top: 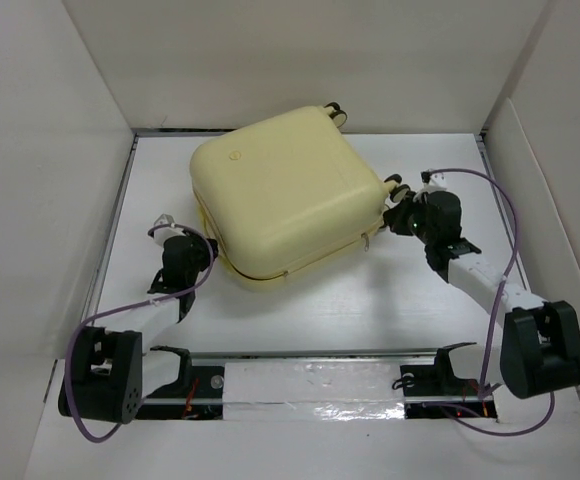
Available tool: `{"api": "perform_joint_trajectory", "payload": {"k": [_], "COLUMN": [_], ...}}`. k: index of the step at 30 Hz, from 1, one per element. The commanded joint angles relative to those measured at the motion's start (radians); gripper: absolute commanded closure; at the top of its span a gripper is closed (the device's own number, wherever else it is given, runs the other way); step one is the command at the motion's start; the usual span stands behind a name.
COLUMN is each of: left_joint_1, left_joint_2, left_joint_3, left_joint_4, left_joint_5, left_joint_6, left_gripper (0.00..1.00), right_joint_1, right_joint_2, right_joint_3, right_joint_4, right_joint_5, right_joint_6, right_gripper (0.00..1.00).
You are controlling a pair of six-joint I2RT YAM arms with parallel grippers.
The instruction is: Pack the luggage
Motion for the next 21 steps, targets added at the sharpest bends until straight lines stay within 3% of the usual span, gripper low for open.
{"api": "perform_joint_trajectory", "payload": {"k": [1, 7, 13, 17, 19, 21], "left_joint_1": [-0.002, -0.133, -0.247, -0.293, -0.304, -0.304], "left_joint_2": [-0.066, -0.199, -0.316, -0.367, -0.376, -0.368], "left_joint_3": [-0.068, -0.123, -0.126, -0.134, -0.134, -0.123], "left_joint_4": [0.037, -0.021, -0.129, -0.161, -0.164, -0.179], "left_joint_5": [0.074, 0.056, -0.008, -0.017, -0.021, -0.033], "left_joint_6": [0.004, -0.008, -0.046, -0.089, -0.094, -0.088], "left_gripper": [1.0, 1.0, 1.0, 1.0, 1.0, 0.96], "right_joint_1": [0.023, -0.015, -0.046, -0.059, -0.025, 0.051], "right_joint_2": [0.067, 0.134, 0.095, 0.067, -0.005, -0.15], "right_joint_3": [0.151, 0.292, 0.326, 0.331, 0.271, 0.157], "right_joint_4": [0.174, 0.121, 0.041, -0.057, -0.041, -0.028], "right_joint_5": [-0.051, -0.071, -0.04, -0.117, -0.138, -0.132], "right_joint_6": [-0.005, -0.025, -0.053, -0.084, -0.088, -0.116], "right_gripper": [0.97, 0.94, 0.77, 0.7, 0.7, 0.87]}}
